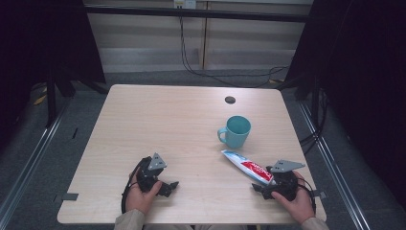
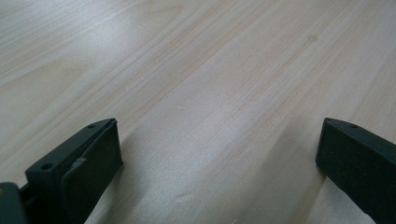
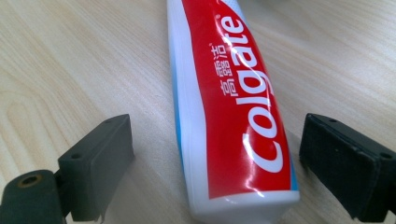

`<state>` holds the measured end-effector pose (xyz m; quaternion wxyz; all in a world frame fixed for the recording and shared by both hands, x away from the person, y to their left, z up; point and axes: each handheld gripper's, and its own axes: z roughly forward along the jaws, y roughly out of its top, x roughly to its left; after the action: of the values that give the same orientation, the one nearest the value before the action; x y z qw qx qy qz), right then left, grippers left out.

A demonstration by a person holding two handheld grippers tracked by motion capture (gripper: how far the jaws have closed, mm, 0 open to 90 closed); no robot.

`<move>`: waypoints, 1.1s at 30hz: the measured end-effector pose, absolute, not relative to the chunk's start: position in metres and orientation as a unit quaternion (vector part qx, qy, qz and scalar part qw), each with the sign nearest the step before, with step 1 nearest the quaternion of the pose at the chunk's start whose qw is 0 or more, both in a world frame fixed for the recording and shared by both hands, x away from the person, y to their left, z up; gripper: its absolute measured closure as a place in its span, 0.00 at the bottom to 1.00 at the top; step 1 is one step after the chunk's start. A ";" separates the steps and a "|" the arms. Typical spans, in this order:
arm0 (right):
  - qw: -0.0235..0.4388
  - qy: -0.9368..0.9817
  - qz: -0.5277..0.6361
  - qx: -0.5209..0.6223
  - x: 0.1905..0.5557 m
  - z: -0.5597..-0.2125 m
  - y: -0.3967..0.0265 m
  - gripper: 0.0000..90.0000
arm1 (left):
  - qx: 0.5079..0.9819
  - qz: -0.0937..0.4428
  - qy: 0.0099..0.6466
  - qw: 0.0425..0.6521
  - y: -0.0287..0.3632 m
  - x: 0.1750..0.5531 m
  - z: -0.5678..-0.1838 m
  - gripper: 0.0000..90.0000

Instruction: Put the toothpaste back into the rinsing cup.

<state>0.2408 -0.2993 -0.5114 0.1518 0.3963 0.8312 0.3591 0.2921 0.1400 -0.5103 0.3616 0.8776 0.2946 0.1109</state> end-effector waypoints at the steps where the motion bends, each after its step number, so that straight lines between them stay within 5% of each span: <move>1: 0.151 0.832 0.359 0.394 0.241 -0.511 -0.300 0.10 | 0.877 0.111 0.295 0.362 0.140 0.292 -0.510 0.00; 33: 0.045 0.889 0.240 0.386 0.298 -0.460 -0.267 0.36 | 0.878 0.112 0.293 0.362 0.139 0.295 -0.510 0.00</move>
<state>0.2978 -0.2671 -0.4598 0.0454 0.3865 0.8893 0.2401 0.2945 0.1393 -0.5104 0.3617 0.8780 0.2928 0.1119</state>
